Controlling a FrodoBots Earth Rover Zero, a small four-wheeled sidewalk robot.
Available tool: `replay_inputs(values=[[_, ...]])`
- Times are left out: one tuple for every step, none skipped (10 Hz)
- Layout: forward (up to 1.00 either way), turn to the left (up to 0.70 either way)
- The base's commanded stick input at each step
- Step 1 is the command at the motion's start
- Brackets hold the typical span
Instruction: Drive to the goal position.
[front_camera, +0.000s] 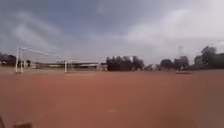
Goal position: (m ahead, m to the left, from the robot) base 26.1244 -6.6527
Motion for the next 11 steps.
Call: replay_inputs(values=[[0.7, 0.0], [0.7, 0.0], [0.7, 0.0], [0.7, 0.0], [0.7, 0.0], [0.7, 0.0], [0.7, 0.0], [0.7, 0.0], [0.7, 0.0], [0.7, 0.0], [0.7, 0.0]])
